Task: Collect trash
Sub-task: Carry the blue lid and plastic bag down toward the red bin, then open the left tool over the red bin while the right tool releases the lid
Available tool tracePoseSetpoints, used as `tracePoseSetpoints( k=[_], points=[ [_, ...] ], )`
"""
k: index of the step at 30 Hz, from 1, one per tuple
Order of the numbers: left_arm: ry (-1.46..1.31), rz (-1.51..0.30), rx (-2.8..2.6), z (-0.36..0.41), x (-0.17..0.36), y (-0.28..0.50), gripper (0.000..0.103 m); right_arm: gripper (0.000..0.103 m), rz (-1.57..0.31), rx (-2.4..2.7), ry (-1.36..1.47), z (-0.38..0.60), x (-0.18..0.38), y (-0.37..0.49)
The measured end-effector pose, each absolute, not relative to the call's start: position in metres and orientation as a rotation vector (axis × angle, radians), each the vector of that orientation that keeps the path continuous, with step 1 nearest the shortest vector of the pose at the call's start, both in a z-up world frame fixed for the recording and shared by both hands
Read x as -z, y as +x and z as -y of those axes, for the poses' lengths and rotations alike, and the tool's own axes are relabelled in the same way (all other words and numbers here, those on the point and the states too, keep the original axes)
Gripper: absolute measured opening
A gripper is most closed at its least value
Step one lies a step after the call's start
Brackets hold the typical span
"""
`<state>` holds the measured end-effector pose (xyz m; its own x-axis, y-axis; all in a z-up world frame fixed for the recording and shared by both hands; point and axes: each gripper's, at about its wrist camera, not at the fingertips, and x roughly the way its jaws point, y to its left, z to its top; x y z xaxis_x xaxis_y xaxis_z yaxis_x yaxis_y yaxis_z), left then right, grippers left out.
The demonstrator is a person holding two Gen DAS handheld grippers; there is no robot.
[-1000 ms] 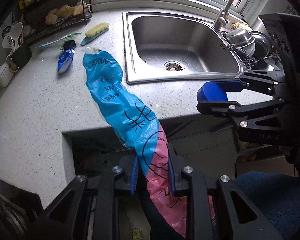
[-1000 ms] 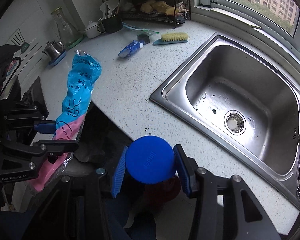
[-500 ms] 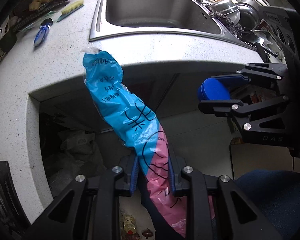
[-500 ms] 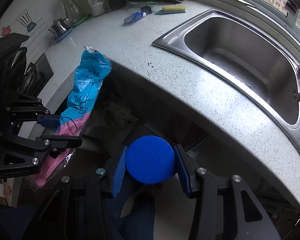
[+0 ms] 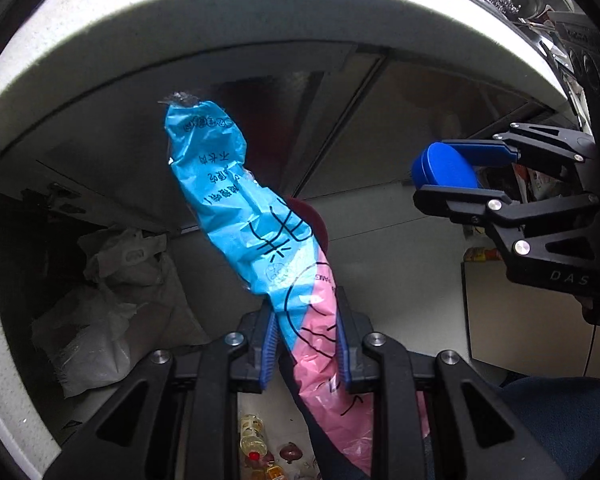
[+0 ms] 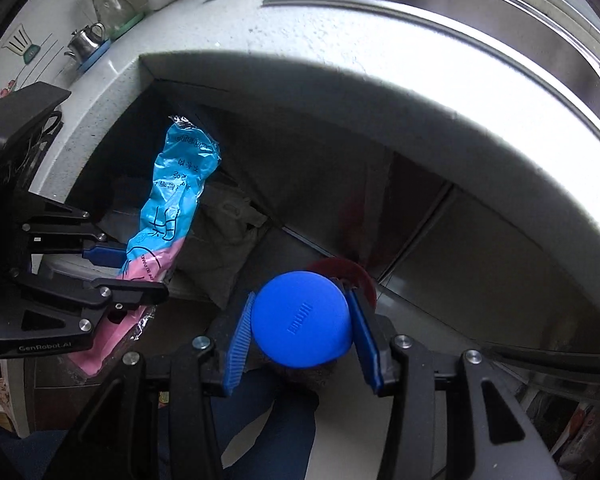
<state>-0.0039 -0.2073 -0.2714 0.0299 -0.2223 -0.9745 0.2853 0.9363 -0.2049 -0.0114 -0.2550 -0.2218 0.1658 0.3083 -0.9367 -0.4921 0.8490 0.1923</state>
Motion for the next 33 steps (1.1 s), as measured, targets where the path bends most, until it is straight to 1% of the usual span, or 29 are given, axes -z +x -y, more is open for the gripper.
tracePoseSetpoints(
  k=[8,14,21,25,28,29,30,33],
  points=[
    [0.070,-1.545,0.468,0.224,0.365,0.000,0.022,0.044,-1.320,-0.504,-0.105,0.262,0.298,-0.007],
    [0.101,-1.588,0.538,0.242,0.432,0.007,0.022,0.044,-1.328,-0.473,-0.110,0.271,0.351,-0.006],
    [0.124,-1.619,0.609,0.263,0.487,0.025,0.022,0.044,-1.334,-0.417,-0.056,0.286,0.402,-0.003],
    [0.136,-1.645,0.630,0.271,0.508,0.035,0.024,0.044,-1.348,-0.383,-0.012,0.288,0.412,-0.002],
    [0.127,-1.659,0.630,0.273,0.518,0.038,0.033,0.044,-1.347,-0.365,0.003,0.290,0.412,-0.010],
    [0.113,-1.662,0.635,0.272,0.519,0.039,0.040,0.044,-1.348,-0.361,0.004,0.288,0.412,-0.007],
    [0.101,-1.662,0.637,0.271,0.521,0.040,0.050,0.044,-1.351,-0.359,0.008,0.291,0.410,-0.010],
    [0.060,-1.636,0.594,0.263,0.522,0.043,0.065,0.044,-1.359,-0.362,0.007,0.295,0.406,-0.015]
  ],
)
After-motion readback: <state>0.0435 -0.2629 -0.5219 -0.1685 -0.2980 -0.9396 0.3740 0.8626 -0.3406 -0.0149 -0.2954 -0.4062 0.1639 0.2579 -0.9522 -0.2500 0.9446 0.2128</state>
